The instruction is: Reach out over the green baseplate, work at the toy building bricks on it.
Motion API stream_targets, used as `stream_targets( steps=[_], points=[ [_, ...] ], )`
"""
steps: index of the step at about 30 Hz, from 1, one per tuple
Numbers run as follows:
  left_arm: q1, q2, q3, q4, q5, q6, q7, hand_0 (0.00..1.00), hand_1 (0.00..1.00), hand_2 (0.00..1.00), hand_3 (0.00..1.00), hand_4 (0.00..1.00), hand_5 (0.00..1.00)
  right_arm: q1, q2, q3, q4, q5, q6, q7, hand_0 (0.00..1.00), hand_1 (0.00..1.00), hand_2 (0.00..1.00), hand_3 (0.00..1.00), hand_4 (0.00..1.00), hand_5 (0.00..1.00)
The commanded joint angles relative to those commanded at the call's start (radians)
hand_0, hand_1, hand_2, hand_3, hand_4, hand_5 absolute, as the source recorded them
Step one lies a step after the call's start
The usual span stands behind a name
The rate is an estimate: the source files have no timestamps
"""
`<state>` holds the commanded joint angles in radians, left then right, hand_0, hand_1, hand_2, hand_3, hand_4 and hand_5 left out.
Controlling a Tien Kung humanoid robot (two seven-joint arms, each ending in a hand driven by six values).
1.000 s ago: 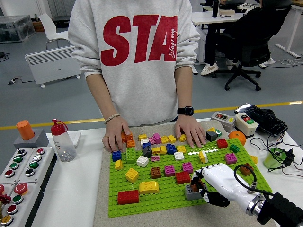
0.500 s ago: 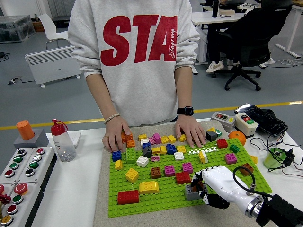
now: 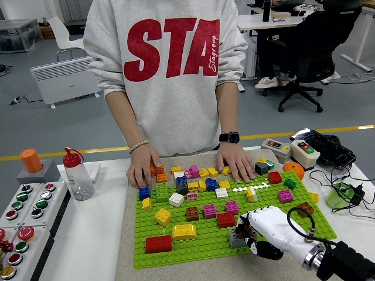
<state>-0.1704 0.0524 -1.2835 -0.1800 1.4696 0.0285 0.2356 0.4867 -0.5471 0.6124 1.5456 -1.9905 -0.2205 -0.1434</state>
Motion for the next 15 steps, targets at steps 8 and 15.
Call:
stream_targets(
  steps=[8,15],
  points=[
    [-0.004,0.001,0.001,0.000,-0.001,0.000,0.000,0.650,0.684,0.674,0.567,0.285,0.998,0.002,0.000,0.006,0.001,-0.002,0.000,-0.003,0.576,0.619,0.592,0.545,0.301,0.160],
    [-0.005,0.001,0.001,0.000,-0.002,-0.001,-0.001,0.648,0.684,0.674,0.567,0.285,0.998,0.001,0.000,0.012,-0.002,-0.002,0.001,-0.007,0.577,0.620,0.592,0.547,0.303,0.158]
  ],
)
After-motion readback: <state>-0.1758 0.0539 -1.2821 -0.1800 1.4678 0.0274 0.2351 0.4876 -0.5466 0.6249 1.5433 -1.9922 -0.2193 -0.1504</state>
